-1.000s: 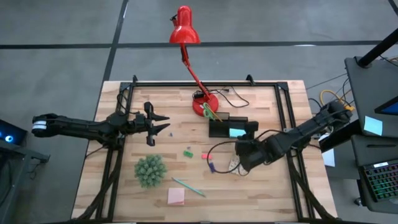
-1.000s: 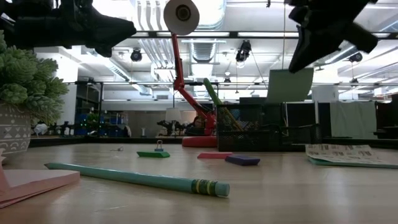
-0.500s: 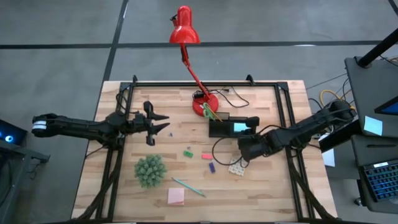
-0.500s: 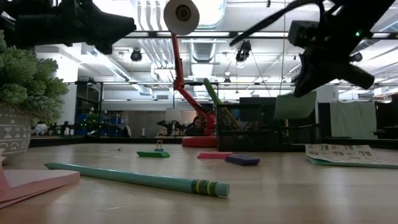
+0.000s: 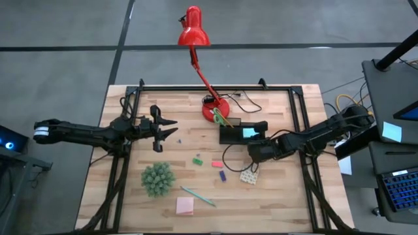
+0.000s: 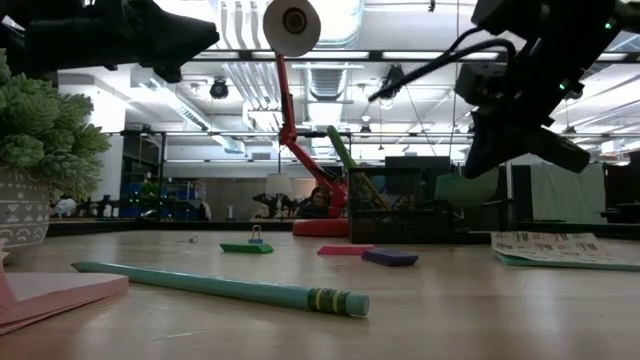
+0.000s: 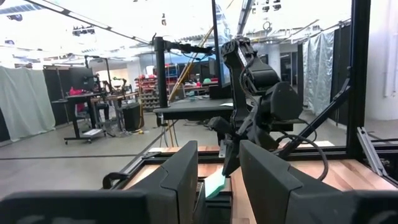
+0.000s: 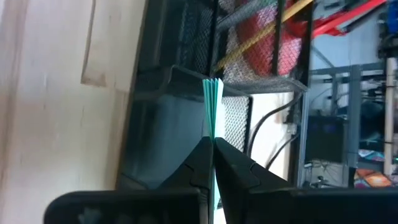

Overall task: Pick and place office supplies into organizer
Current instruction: Put the top blue sticky note into the right compartment of the desk organizer, then put the blue sticky note into the right compartment of the desk organizer

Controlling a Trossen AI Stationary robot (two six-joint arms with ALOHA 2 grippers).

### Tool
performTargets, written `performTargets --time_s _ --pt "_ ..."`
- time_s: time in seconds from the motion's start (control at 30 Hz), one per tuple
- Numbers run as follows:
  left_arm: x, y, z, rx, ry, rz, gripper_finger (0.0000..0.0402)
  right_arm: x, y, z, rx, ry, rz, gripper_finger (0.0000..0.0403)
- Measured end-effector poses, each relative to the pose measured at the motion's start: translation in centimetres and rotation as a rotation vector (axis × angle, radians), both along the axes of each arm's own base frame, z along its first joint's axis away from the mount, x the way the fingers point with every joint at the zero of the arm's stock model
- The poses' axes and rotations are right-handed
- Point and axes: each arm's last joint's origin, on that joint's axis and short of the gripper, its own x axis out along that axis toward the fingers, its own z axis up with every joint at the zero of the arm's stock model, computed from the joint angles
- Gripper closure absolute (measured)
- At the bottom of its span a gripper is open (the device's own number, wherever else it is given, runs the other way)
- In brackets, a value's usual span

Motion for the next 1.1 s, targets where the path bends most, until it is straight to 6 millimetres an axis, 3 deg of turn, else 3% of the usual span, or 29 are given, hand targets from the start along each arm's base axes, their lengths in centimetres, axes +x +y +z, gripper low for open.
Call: performTargets --time_s 0.67,1.1 --pt "0.0 0.0 -0.1 -0.001 0.003 0.000 0.0295 0.0 -1.3 -0.3 -0.012 0.038 -0.019 0.0392" --pt "0.3 0.0 -0.3 0.010 0.026 0.002 0.0294 0.3 -1.5 0.0 0.036 0.028 -0.025 0.0314"
